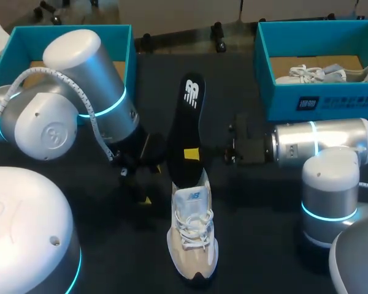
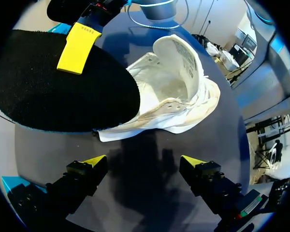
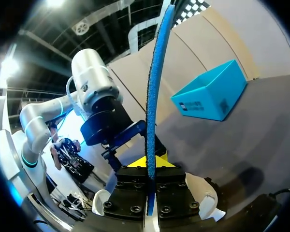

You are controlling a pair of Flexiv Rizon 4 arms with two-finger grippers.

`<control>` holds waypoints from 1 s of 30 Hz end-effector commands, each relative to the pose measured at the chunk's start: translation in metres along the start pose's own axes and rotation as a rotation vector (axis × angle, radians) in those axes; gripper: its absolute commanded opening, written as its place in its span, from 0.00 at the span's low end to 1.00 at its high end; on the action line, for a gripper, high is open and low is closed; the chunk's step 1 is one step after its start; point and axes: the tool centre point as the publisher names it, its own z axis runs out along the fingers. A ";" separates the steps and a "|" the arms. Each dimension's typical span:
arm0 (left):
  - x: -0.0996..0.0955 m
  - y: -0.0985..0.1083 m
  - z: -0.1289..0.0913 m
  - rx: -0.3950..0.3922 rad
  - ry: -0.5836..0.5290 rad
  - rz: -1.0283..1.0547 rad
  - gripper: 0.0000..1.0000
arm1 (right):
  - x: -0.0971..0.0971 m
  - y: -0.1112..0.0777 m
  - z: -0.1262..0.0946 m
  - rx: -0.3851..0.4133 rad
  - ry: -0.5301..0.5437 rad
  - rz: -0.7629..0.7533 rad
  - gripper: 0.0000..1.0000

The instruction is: Take the shoe out of the shoebox, open the shoe tongue, remove and reinsert the insole, then place the shoe into the shoebox

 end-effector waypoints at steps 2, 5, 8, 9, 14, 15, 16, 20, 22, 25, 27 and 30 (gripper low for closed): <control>0.000 0.000 0.000 -0.003 -0.001 -0.001 1.00 | -0.002 -0.002 -0.002 -0.017 0.012 -0.009 0.00; 0.000 0.000 0.000 -0.003 -0.001 -0.001 1.00 | -0.002 -0.002 -0.003 -0.007 -0.003 -0.025 0.00; 0.000 0.000 0.000 -0.003 -0.001 -0.001 1.00 | -0.006 -0.001 -0.005 -0.007 -0.008 -0.035 0.00; 0.000 0.000 0.000 -0.003 -0.001 -0.001 1.00 | -0.007 -0.001 -0.005 -0.002 -0.009 -0.044 0.00; 0.000 0.000 0.000 -0.003 -0.001 -0.001 1.00 | -0.012 0.000 -0.006 -0.002 -0.003 -0.056 0.00; 0.000 0.000 0.000 -0.003 -0.001 -0.001 1.00 | -0.013 0.001 -0.005 0.001 -0.002 -0.059 0.00; 0.000 0.000 0.000 -0.003 -0.001 -0.001 1.00 | -0.014 0.002 -0.005 0.005 -0.001 -0.061 0.00; 0.000 0.000 0.000 -0.003 -0.001 -0.001 1.00 | -0.020 0.002 -0.007 0.010 -0.003 -0.061 0.00; 0.000 0.000 0.000 -0.003 -0.001 -0.001 1.00 | -0.023 -0.001 -0.006 0.008 0.001 -0.061 0.00; 0.000 0.000 0.000 -0.003 -0.001 -0.001 1.00 | -0.026 -0.004 -0.006 0.012 0.003 -0.058 0.00; 0.000 0.000 0.000 -0.003 -0.001 -0.001 1.00 | -0.026 -0.007 -0.006 0.012 0.005 -0.063 0.00; 0.000 0.000 0.000 -0.003 -0.001 -0.001 1.00 | -0.026 -0.010 -0.007 0.017 0.002 -0.066 0.00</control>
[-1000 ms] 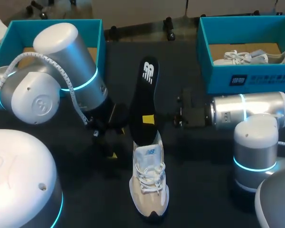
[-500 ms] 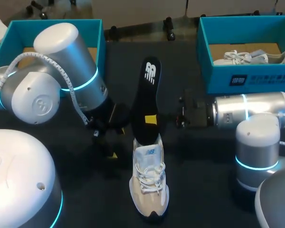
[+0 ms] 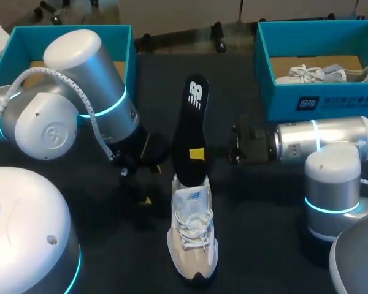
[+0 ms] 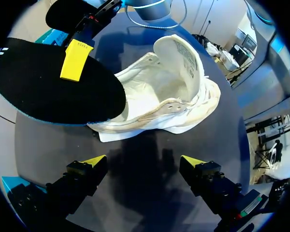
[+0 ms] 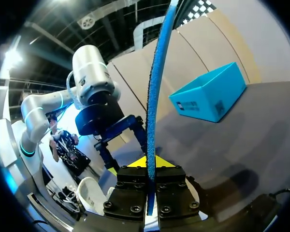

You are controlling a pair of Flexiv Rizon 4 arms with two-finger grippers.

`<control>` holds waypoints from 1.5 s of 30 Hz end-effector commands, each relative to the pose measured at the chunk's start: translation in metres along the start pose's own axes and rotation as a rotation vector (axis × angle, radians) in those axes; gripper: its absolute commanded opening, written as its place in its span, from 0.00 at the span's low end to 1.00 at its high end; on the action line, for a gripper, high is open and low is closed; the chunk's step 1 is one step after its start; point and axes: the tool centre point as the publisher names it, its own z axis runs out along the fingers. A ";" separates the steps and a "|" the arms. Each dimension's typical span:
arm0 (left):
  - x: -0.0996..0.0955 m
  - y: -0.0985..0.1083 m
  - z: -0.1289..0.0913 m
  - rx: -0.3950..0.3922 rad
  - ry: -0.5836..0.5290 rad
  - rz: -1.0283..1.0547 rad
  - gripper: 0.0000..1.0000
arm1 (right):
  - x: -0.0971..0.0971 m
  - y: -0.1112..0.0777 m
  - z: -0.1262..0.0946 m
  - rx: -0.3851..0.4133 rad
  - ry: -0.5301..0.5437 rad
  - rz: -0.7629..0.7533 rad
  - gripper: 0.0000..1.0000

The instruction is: Take the shoe out of the shoebox, open the shoe tongue, remove and reinsert the insole, then place the shoe into the shoebox

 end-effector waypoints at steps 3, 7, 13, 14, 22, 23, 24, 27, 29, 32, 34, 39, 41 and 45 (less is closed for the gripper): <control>0.001 0.000 -0.001 -0.004 -0.002 0.000 1.00 | 0.001 -0.007 0.000 0.000 0.000 -0.009 0.00; 0.001 0.000 -0.001 -0.004 -0.002 0.000 1.00 | 0.004 -0.008 -0.001 -0.001 0.006 -0.016 0.00; 0.001 0.000 -0.001 -0.004 -0.002 0.000 1.00 | 0.004 -0.010 0.001 0.026 0.024 -0.011 0.00; 0.001 0.000 -0.001 -0.004 -0.002 0.000 1.00 | 0.003 -0.011 0.002 0.032 0.030 -0.010 0.00; 0.001 0.000 -0.001 -0.004 -0.002 0.000 1.00 | 0.000 -0.021 0.006 0.032 0.047 -0.009 0.00; 0.001 0.000 -0.001 -0.004 -0.002 0.000 1.00 | 0.000 -0.023 0.007 0.031 0.049 -0.008 0.00; 0.001 0.000 -0.001 -0.004 -0.002 0.000 1.00 | 0.000 -0.024 0.007 0.030 0.050 -0.008 0.00; 0.001 0.000 -0.001 -0.004 -0.002 0.000 1.00 | 0.001 -0.029 0.009 0.029 0.050 -0.003 0.00; 0.001 0.000 -0.001 -0.004 -0.002 0.000 1.00 | 0.003 -0.032 0.009 0.027 0.050 -0.002 0.00; 0.001 0.000 -0.001 -0.004 -0.002 0.000 1.00 | 0.006 -0.036 0.011 0.030 0.048 0.000 0.00; 0.001 0.000 -0.001 -0.004 -0.002 0.000 1.00 | 0.008 -0.038 0.013 0.033 0.048 0.005 0.00; 0.001 0.000 -0.001 -0.004 -0.002 0.000 1.00 | 0.009 -0.048 0.017 0.040 0.048 0.029 0.00; 0.001 0.000 -0.001 -0.004 -0.002 0.000 1.00 | 0.010 -0.051 0.017 0.041 0.046 0.040 0.00; 0.001 0.000 -0.001 -0.004 -0.002 0.000 1.00 | 0.012 -0.056 0.017 0.050 0.047 0.054 0.00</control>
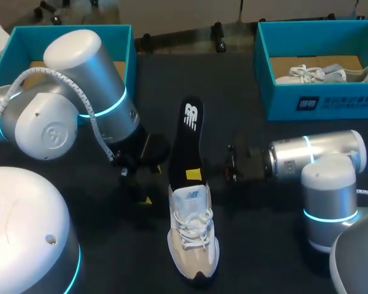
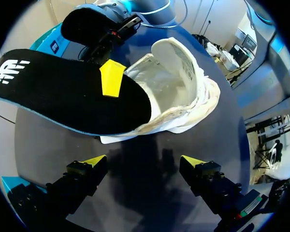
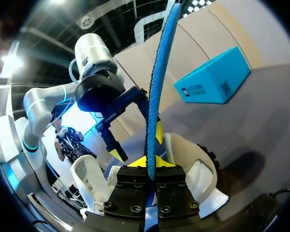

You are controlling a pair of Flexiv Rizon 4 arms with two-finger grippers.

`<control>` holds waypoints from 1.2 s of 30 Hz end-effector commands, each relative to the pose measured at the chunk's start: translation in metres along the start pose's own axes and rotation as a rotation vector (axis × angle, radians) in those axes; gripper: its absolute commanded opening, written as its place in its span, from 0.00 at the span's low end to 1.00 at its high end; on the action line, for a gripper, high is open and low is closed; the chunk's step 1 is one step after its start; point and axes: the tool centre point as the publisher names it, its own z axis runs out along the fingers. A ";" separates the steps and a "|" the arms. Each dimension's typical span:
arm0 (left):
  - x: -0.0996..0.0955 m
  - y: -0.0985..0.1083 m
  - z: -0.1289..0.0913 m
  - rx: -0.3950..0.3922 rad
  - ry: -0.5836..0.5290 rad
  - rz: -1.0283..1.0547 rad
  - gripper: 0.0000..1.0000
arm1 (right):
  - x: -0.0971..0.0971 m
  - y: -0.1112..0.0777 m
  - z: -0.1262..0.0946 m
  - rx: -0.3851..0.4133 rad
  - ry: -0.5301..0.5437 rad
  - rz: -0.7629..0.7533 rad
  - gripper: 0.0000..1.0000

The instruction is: Take the shoe out of the shoebox, open the shoe tongue, remove and reinsert the insole, then place the shoe into the shoebox

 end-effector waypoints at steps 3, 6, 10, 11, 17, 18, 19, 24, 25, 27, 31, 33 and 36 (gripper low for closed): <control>0.001 0.000 -0.001 -0.004 -0.002 0.000 1.00 | 0.003 -0.011 0.005 0.015 -0.002 0.021 0.00; 0.001 0.000 -0.001 -0.004 -0.002 0.000 1.00 | 0.003 -0.016 0.006 0.023 0.008 0.041 0.00; 0.001 0.000 -0.001 -0.004 -0.002 0.000 1.00 | 0.005 -0.023 0.008 0.026 0.016 0.063 0.00; 0.001 0.000 -0.001 -0.004 -0.002 0.000 1.00 | 0.005 -0.025 0.008 0.026 0.016 0.068 0.00; 0.001 0.000 -0.001 -0.004 -0.002 0.000 1.00 | 0.011 -0.033 0.006 0.014 0.008 0.101 0.00; 0.001 0.000 -0.001 -0.004 -0.002 0.000 1.00 | 0.012 -0.034 0.006 0.016 0.009 0.113 0.00; 0.001 0.000 -0.001 -0.004 -0.002 0.000 1.00 | 0.013 -0.035 0.006 0.016 0.008 0.116 0.00; 0.001 0.000 -0.001 -0.004 -0.002 0.000 1.00 | 0.012 -0.043 0.008 0.012 0.018 0.164 0.00; 0.001 0.000 -0.001 -0.004 -0.002 0.000 1.00 | 0.012 -0.044 0.008 0.011 0.018 0.165 0.00; 0.001 0.000 -0.001 -0.004 -0.002 0.000 1.00 | 0.012 -0.045 0.008 0.006 0.021 0.164 0.00; 0.001 0.000 -0.001 -0.004 -0.002 0.000 1.00 | 0.015 -0.040 0.008 0.005 0.020 0.150 0.00; 0.001 0.000 -0.001 -0.004 -0.002 0.000 1.00 | 0.015 -0.037 0.009 0.011 0.019 0.140 0.11; 0.001 0.000 -0.001 -0.004 -0.002 0.000 1.00 | 0.017 -0.034 0.009 0.013 0.017 0.124 0.21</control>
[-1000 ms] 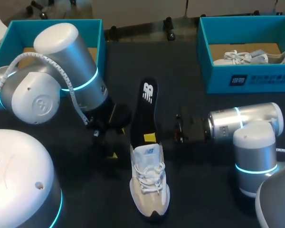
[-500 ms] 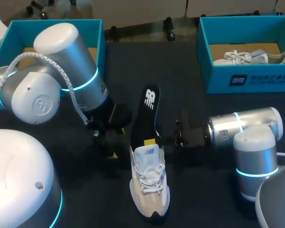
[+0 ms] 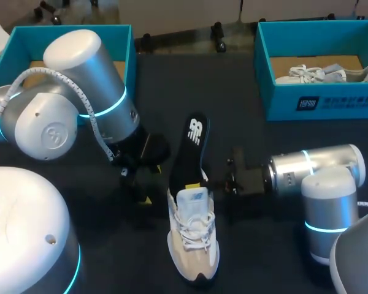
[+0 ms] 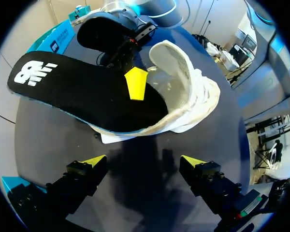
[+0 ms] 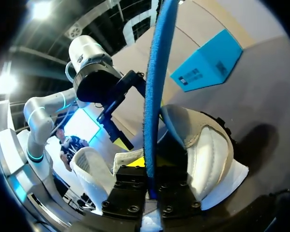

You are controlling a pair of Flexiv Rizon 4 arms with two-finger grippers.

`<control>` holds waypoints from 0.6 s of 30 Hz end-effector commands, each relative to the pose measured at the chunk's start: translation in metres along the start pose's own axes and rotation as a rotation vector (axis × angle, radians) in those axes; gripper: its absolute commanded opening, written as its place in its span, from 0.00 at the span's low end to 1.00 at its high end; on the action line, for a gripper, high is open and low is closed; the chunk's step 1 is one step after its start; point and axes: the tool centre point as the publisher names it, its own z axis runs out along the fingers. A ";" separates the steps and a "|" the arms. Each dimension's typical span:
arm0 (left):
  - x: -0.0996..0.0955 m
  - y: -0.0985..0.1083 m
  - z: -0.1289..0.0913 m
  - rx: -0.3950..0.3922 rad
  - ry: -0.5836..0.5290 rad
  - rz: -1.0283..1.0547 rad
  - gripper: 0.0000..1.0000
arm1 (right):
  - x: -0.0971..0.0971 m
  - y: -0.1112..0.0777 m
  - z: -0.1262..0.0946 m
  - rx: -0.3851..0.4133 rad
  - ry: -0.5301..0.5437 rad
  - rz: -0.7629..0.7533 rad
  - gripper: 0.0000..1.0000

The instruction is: Take the shoe out of the shoebox, open the shoe tongue, remove and reinsert the insole, then place the shoe into the shoebox

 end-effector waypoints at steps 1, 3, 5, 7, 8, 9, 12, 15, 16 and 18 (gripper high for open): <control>0.001 0.000 -0.001 -0.004 -0.002 0.000 1.00 | 0.003 -0.002 0.003 0.007 -0.007 -0.011 0.23; 0.001 0.000 -0.001 -0.004 -0.002 0.000 1.00 | 0.005 0.001 0.004 0.010 -0.007 -0.022 0.24; 0.001 0.000 -0.001 -0.004 -0.002 0.000 1.00 | 0.007 0.004 0.004 0.014 -0.008 -0.031 0.27; 0.001 0.000 -0.001 -0.004 -0.002 0.000 1.00 | 0.009 0.006 0.004 0.017 -0.011 -0.038 0.30; 0.001 0.000 -0.001 -0.004 -0.002 0.000 1.00 | 0.010 0.008 0.004 0.018 -0.013 -0.042 0.31; 0.001 0.000 -0.001 -0.004 -0.002 0.000 1.00 | 0.011 0.010 0.004 0.020 -0.013 -0.051 0.32; 0.001 0.000 -0.001 -0.004 -0.002 0.000 1.00 | 0.012 0.015 0.005 0.019 -0.010 -0.068 0.35; 0.001 0.000 -0.001 -0.004 -0.002 0.000 1.00 | 0.012 0.021 0.006 0.019 -0.013 -0.077 0.35; 0.001 0.000 -0.001 -0.004 -0.002 0.000 1.00 | 0.011 0.022 0.006 0.019 -0.013 -0.078 0.35; 0.001 0.000 -0.001 -0.004 -0.002 0.000 1.00 | 0.010 0.024 0.006 0.018 -0.012 -0.083 0.36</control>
